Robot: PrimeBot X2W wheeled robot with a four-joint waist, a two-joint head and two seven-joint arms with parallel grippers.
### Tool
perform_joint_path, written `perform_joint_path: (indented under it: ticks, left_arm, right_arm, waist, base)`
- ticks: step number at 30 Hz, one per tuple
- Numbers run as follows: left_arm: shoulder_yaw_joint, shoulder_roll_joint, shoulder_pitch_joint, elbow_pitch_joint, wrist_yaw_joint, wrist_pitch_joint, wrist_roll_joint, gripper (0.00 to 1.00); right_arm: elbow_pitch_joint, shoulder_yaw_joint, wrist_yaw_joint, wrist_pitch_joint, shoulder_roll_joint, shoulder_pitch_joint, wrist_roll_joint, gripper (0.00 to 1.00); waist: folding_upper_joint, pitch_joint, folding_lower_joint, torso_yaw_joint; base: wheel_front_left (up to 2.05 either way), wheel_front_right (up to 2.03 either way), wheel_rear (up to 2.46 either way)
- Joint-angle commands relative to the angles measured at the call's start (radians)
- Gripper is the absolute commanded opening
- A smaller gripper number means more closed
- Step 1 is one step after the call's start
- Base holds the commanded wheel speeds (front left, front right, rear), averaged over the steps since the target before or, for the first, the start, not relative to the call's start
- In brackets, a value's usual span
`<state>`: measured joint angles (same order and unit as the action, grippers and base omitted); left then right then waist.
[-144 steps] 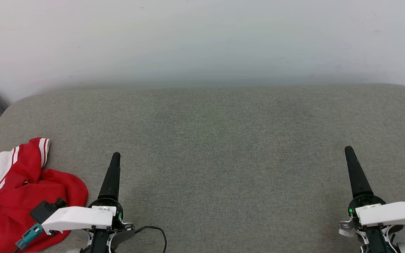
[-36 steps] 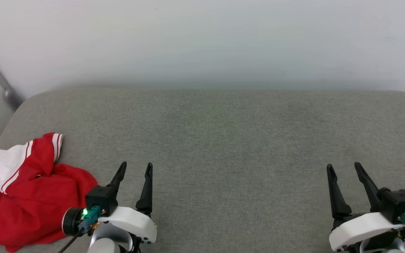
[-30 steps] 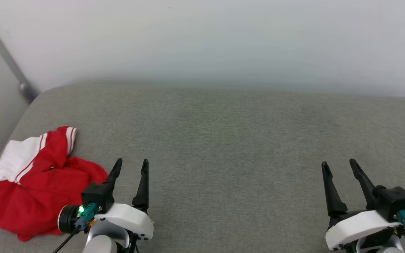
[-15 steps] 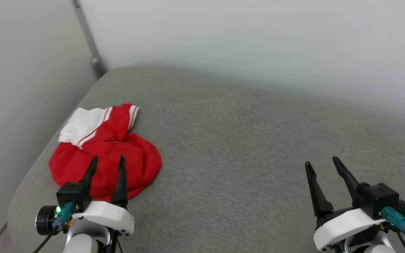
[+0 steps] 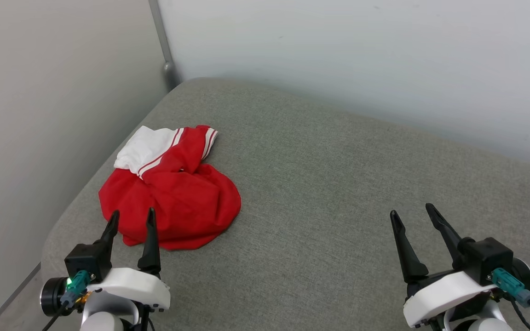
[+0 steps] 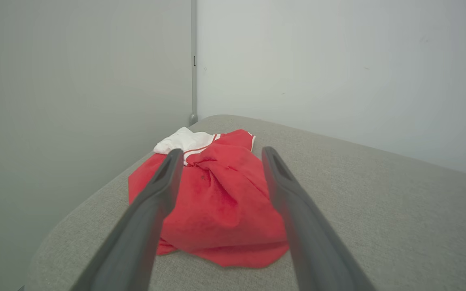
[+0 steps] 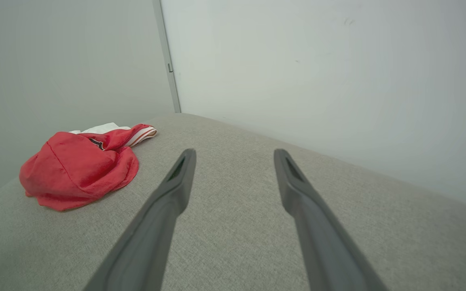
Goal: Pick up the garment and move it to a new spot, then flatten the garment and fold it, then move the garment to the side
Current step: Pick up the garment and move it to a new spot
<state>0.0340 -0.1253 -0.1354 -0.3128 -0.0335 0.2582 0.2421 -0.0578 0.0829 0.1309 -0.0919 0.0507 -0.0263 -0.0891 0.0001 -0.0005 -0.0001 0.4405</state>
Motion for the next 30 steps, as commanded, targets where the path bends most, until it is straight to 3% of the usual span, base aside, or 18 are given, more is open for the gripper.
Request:
perform_joint_path:
  ticks: [1,9,18,30]
  left_arm:
    - [0.001,-0.004,-0.015,0.005,0.006,-0.002,0.005,1.00]
    - [0.000,-0.016,-0.118,0.022,0.013,-0.030,0.011,1.00]
    - [-0.031,-0.108,-0.347,0.001,-0.024,-0.219,0.061,1.00]
    - [-0.017,-0.302,-0.498,-0.214,-0.088,-0.733,0.217,1.00]
  right_arm:
    - [-0.002,0.003,0.000,-0.003,-0.001,-0.016,-0.008,1.00]
    - [0.010,0.014,0.000,0.011,-0.001,-0.048,0.008,1.00]
    - [0.036,0.015,0.000,0.031,-0.001,-0.110,0.037,1.00]
    - [0.034,0.010,0.000,0.005,-0.001,-0.183,0.039,1.00]
  waist:
    - [-0.0001,0.005,0.0001,0.000]
    - [-0.0001,0.060,0.0001,-0.037]
    - [-0.0001,0.178,0.0001,-0.121]
    - [-0.0001,0.347,0.0001,-0.219]
  base:
    - [0.00,0.00,0.00]
    - [0.00,0.00,0.00]
    - [0.00,0.00,0.00]
    - [0.00,0.00,0.00]
